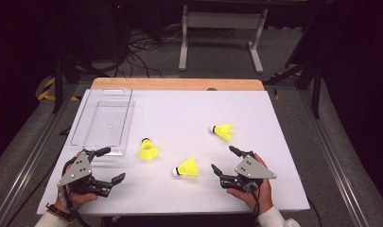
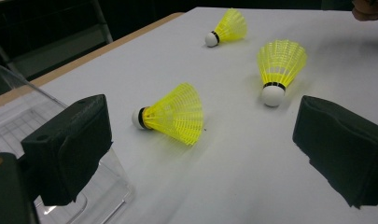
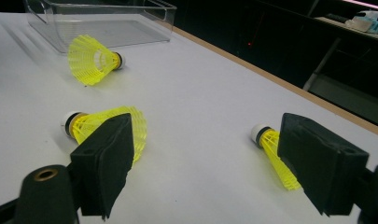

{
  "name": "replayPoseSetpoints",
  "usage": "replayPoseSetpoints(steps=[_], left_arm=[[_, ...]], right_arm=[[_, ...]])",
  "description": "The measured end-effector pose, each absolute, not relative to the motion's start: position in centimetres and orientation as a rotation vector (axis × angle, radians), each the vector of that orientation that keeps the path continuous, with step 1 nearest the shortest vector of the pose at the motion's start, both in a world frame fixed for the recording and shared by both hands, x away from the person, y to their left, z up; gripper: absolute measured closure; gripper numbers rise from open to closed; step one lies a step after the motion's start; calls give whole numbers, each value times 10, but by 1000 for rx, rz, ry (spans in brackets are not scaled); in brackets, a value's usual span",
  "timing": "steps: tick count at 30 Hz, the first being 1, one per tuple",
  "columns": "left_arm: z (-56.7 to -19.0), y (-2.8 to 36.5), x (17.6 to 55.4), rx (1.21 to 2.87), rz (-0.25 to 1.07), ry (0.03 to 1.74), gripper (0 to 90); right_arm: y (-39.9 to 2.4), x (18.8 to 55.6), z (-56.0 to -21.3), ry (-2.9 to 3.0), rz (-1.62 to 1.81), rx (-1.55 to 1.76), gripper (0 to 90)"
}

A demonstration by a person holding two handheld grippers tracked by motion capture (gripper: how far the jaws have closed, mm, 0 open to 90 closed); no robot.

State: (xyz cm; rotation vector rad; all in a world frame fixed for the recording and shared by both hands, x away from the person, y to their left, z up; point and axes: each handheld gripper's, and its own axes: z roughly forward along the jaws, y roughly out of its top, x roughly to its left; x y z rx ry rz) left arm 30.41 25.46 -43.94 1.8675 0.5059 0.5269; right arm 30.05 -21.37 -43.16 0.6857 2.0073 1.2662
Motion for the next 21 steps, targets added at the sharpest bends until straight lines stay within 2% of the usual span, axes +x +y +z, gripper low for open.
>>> replayPoseSetpoints(steps=[21], left_arm=[[-441, 255, 303, 1899, 522, 491, 56]], right_arm=[[-211, 299, -432, 2015, 1258, 674, 200]])
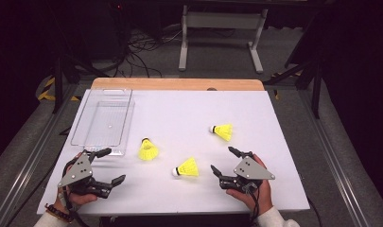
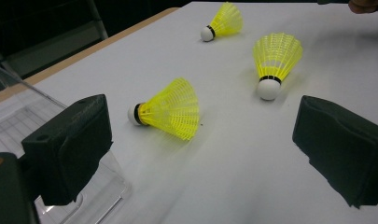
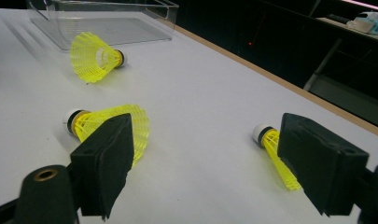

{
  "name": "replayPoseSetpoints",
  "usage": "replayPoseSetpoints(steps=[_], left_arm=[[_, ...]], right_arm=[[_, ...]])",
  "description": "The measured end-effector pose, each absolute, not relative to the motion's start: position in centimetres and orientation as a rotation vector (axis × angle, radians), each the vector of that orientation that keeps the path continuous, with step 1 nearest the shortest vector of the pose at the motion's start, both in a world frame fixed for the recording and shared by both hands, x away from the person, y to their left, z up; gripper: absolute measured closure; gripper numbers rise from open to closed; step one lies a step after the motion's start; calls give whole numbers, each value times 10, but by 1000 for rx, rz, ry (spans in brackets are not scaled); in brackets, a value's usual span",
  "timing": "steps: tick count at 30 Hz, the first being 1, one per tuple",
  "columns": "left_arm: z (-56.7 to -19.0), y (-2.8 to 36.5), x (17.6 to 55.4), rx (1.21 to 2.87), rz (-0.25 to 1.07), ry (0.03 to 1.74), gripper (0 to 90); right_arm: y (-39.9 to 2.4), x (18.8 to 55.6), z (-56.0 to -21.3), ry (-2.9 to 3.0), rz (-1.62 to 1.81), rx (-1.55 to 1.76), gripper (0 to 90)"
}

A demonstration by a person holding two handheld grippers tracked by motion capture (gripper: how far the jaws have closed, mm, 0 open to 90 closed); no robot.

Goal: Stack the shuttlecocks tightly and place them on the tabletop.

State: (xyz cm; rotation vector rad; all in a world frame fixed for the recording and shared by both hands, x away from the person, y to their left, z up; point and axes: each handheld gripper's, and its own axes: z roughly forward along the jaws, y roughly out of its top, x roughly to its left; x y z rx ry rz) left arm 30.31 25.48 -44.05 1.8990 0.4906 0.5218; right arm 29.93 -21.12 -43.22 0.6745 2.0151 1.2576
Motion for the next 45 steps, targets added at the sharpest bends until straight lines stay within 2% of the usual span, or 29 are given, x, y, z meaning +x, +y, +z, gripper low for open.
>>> replayPoseSetpoints(steps=[10, 16, 26, 38, 45], left_arm=[[-442, 250, 304, 1931, 558, 518, 83], [-442, 245, 306, 1942, 578, 552, 146], [-434, 212, 322, 2069, 694, 596, 230], [-446, 173, 347, 2209, 722, 706, 286], [-454, 161, 364, 2258, 722, 769, 400]], right_arm=[[-211, 299, -433, 2018, 1237, 669, 200], [-211, 302, -433, 2019, 1229, 686, 203], [-211, 303, -434, 2020, 1209, 692, 206], [-210, 304, -436, 2034, 1183, 694, 211], [-210, 305, -436, 2043, 1185, 695, 216]])
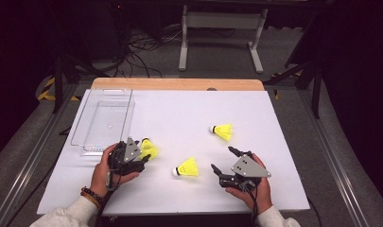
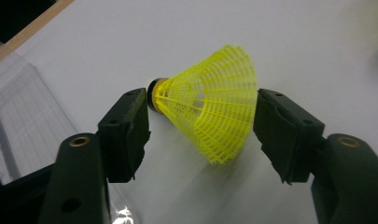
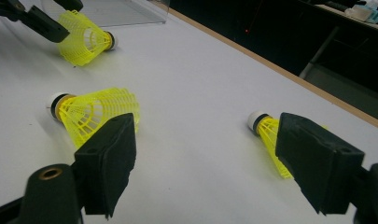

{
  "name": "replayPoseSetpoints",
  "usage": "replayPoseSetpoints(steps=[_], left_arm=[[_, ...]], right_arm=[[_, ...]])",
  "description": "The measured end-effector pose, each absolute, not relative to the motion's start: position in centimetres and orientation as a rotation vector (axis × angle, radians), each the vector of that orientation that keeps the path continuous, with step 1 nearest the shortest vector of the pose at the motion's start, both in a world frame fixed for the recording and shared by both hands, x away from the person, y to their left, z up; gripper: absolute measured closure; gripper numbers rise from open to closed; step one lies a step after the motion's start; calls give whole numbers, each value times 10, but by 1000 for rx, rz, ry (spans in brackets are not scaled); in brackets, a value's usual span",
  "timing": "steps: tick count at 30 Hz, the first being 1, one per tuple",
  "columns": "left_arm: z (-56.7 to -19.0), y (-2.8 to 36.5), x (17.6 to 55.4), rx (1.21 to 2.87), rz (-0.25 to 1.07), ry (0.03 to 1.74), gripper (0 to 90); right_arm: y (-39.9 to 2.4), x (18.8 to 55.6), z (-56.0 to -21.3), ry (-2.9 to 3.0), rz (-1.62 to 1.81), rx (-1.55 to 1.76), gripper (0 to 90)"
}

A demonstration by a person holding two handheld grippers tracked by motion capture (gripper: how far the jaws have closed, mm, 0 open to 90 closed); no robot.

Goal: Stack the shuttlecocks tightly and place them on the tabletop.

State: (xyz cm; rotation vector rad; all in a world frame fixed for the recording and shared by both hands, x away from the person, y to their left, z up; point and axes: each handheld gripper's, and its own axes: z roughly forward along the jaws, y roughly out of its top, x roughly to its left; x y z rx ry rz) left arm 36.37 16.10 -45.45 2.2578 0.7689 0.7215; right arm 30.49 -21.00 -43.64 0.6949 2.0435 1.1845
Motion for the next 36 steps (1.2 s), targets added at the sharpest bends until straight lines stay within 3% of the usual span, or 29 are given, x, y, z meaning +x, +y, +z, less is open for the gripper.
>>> replayPoseSetpoints(steps=[10, 17, 36], left_arm=[[-459, 162, 372, 2295, 707, 824, 655], [-456, 165, 370, 2291, 714, 800, 888], [-450, 164, 362, 2293, 692, 732, 892]], right_arm=[[-209, 304, -436, 2046, 1175, 680, 217], [-208, 304, -436, 2047, 1164, 674, 216], [-211, 303, -435, 2034, 1166, 676, 217]])
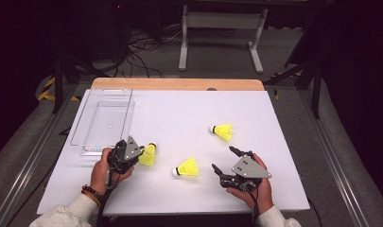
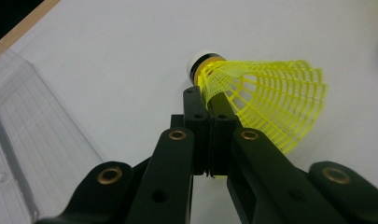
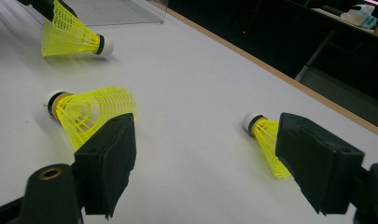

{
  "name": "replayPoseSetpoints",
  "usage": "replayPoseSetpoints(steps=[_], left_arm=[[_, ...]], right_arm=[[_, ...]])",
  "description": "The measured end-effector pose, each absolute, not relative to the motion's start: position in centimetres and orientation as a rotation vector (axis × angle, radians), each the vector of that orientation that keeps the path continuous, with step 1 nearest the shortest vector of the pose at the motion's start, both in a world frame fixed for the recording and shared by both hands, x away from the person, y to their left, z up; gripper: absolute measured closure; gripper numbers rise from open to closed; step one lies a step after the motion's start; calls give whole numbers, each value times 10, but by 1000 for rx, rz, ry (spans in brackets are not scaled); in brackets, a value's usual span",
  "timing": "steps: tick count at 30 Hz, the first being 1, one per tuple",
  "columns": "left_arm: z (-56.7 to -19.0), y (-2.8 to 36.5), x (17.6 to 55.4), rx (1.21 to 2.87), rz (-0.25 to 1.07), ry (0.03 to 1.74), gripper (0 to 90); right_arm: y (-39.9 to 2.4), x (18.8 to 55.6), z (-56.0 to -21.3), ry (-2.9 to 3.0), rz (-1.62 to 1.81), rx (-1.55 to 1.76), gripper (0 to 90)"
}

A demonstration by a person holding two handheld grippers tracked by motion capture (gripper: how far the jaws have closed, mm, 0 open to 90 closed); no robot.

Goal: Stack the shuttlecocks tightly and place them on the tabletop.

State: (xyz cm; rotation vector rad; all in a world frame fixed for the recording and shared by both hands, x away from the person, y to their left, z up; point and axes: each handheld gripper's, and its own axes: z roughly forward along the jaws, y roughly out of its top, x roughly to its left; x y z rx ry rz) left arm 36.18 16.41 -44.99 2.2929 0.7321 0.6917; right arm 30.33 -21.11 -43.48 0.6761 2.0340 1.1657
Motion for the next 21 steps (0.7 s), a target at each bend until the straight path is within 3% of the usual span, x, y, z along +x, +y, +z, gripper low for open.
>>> replayPoseSetpoints(steps=[21], left_arm=[[-438, 177, 351, 2285, 712, 745, 891]], right_arm=[[-212, 303, -434, 2034, 1162, 677, 218]])
